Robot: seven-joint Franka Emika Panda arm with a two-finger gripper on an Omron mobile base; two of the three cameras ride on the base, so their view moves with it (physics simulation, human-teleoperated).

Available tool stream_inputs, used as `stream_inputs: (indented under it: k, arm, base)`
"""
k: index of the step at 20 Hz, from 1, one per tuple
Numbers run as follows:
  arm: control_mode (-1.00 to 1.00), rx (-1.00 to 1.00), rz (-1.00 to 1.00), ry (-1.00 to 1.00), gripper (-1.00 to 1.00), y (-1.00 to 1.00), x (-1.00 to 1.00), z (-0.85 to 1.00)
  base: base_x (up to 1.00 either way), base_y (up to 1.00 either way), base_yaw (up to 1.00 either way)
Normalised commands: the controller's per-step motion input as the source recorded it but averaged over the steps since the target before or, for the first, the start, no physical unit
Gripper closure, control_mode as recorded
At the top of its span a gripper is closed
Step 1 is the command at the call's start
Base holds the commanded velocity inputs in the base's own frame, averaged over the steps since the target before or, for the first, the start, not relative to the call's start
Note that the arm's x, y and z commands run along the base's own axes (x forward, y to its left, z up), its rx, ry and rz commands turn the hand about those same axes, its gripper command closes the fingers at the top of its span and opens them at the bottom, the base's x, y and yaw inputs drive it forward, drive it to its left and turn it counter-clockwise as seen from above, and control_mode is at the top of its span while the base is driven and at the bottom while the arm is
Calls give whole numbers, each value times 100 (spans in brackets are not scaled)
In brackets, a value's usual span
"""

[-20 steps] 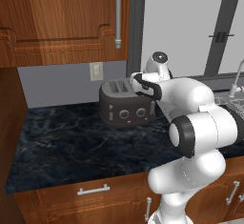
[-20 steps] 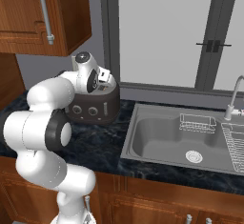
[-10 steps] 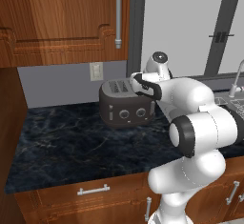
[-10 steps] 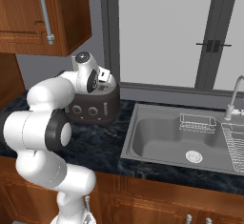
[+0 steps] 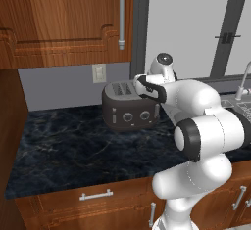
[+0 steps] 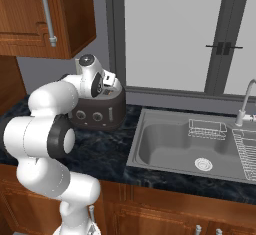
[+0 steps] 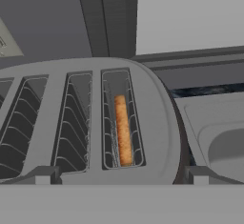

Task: Start the toaster. Once the lever pops up, take the bread to the plate on the dining counter.

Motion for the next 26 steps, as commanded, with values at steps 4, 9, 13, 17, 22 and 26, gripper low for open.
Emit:
stream_inputs:
  k: [4,9,13,17,22,26]
  arm:
    - [-100,0,0,0,-100,0,0,0]
    - [-100,0,0,0,-100,0,0,0]
    - [-100,0,0,0,-100,0,0,0]
    - [-100,0,0,0,-100,0,0,0]
    - [-100,0,0,0,-100,0,0,0]
    - [-100,0,0,0,-100,0,0,0]
  base:
    - [0,0,0]
    - [0,0,0]
    - [0,0,0]
    - [0,0,0]
    - [0,0,0]
    - [0,0,0]
